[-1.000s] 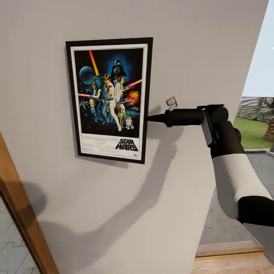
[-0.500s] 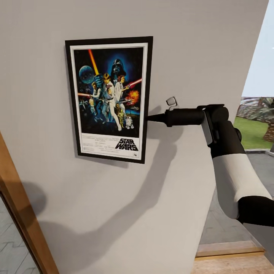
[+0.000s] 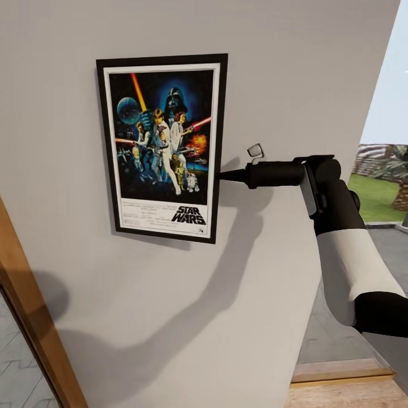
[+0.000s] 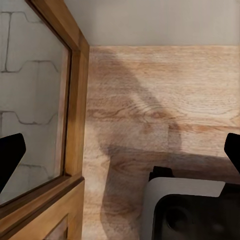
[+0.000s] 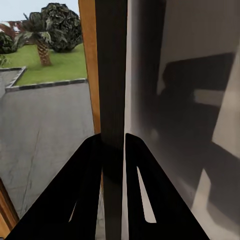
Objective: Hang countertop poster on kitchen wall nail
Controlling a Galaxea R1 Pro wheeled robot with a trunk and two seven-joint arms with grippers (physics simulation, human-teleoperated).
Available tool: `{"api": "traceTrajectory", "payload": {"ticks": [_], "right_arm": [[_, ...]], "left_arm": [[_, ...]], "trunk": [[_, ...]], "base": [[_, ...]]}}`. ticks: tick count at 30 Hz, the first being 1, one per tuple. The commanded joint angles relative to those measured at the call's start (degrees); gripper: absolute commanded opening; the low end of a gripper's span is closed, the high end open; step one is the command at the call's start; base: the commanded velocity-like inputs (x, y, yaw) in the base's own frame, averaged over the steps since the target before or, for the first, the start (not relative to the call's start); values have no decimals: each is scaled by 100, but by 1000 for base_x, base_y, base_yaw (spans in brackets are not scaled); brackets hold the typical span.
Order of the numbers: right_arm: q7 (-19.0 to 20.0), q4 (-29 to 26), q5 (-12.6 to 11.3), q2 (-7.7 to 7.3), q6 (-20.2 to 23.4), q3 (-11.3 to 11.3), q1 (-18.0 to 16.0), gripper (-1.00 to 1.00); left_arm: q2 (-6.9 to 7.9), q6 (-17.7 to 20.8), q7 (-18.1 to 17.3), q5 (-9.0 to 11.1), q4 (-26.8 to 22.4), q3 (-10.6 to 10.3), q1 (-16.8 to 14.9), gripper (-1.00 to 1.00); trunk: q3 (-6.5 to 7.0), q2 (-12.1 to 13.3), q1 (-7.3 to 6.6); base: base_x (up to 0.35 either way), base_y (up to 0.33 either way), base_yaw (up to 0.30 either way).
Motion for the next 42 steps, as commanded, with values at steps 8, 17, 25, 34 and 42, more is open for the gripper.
{"api": "traceTrajectory", "payload": {"ticks": [8,17,25,34,42], "right_arm": [[44,-1,-11,-6,46,19,42,-100],[54,-62,-11,-12,19,18,82,-100],[55,-197,-6,-35,15,12,248,-100],[55,-211,-7,-49,15,10,315,-100],[55,-212,-4,-56,15,10,361,-100]], "left_arm": [[-2,-14,-4,4,1,11,0,100],[-2,-17,-4,4,1,11,0,100],[-2,-15,-4,4,1,11,0,100],[-2,-18,-4,4,1,11,0,100],[-2,-17,-4,4,1,11,0,100]], "trunk": [[-2,-4,2],[-2,-4,2],[-2,-4,2],[-2,-4,2],[-2,-4,2]], "base": [[0,0,0],[0,0,0],[0,0,0],[0,0,0],[0,0,0]]}}
